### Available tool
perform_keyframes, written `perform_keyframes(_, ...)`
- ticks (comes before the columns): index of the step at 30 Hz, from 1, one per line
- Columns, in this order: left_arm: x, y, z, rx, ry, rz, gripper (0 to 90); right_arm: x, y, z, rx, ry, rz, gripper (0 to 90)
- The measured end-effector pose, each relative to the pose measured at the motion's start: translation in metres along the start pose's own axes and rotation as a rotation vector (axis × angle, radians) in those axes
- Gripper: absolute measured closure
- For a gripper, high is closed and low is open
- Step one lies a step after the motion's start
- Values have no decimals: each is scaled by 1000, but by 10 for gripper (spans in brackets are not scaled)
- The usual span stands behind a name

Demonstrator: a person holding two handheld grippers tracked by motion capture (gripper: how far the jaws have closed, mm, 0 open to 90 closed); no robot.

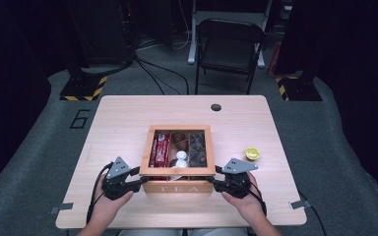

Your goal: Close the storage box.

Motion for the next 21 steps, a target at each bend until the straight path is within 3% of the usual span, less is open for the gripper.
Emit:
perform_keyframes(6,4,-4,2,-27,-27,2,554,-2,-4,4,-30,10,-13,553)
perform_keyframes(15,7,-8,5,-37,0,8,510,-2,-6,7,-62,-2,-41,525)
perform_keyframes(19,8,-10,6,-62,0,3,455,-1,-7,8,-78,-1,-53,493)
perform_keyframes(21,9,-14,6,-101,-14,7,370,-2,-10,10,-112,2,-43,407)
Point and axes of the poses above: each handheld gripper's, and its own axes: y roughly backward along the jaws, z roughly out of its underside, x roughly to its right, the point moved 3 cm from there along -y, roughly forward along the jaws, and after that the axes turned 13 degrees about -x, right-handed, at the moved point
